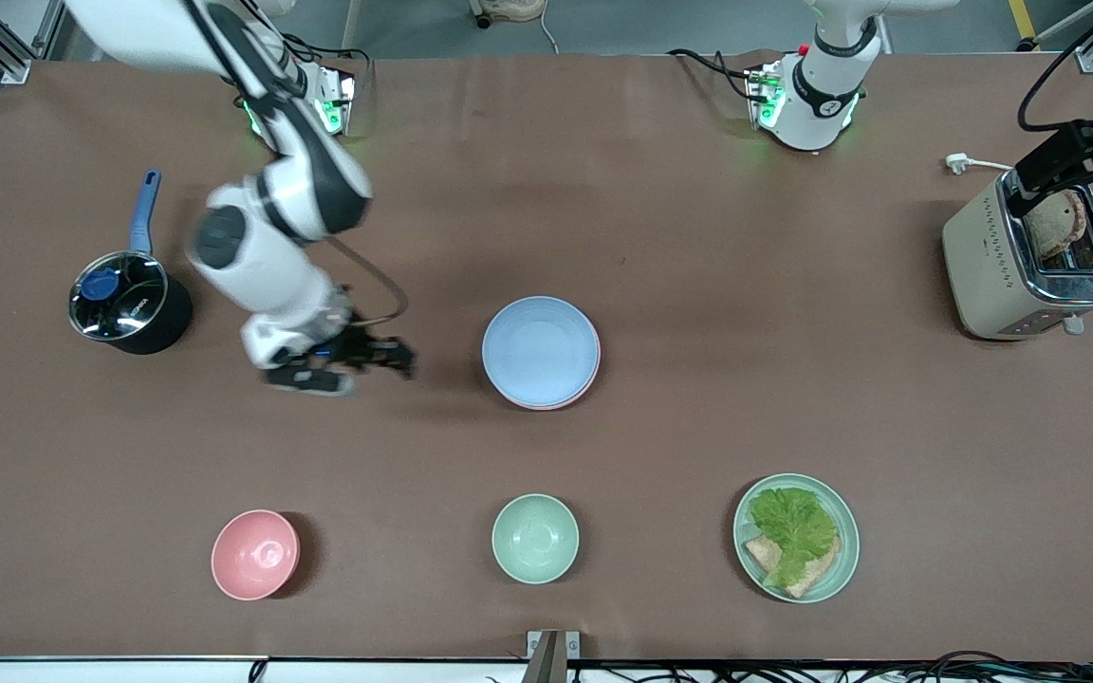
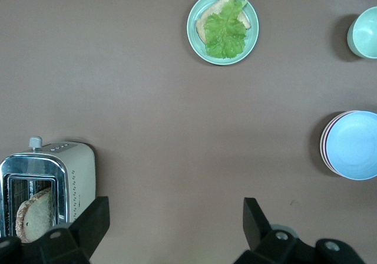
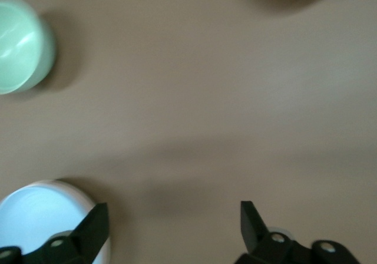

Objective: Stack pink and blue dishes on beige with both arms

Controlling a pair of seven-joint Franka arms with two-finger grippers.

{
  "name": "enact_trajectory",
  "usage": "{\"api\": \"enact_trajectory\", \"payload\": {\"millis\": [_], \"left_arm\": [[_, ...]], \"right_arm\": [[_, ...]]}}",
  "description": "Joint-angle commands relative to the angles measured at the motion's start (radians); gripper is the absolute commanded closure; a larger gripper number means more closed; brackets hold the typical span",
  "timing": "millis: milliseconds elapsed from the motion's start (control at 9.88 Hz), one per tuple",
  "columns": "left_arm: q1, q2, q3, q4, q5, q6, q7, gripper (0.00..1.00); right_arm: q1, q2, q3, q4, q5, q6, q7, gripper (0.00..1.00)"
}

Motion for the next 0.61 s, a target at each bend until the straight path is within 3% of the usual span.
{"api": "enact_trajectory", "payload": {"millis": [0, 304, 506], "left_arm": [[0.010, 0.009, -0.022, -0.013, 0.000, -0.025, -0.028, 0.00], [-0.010, 0.009, -0.021, -0.019, 0.008, -0.013, -0.044, 0.00], [-0.017, 0.008, -0.013, -0.027, 0.011, -0.014, -0.056, 0.00]], "right_arm": [[-0.077, -0.096, -0.011, 0.146, -0.122, -0.264, 0.019, 0.00], [-0.096, -0.186, -0.148, 0.328, -0.109, -0.536, -0.091, 0.00], [-0.094, -0.255, -0.246, 0.377, 0.012, -0.720, -0.175, 0.00]]}}
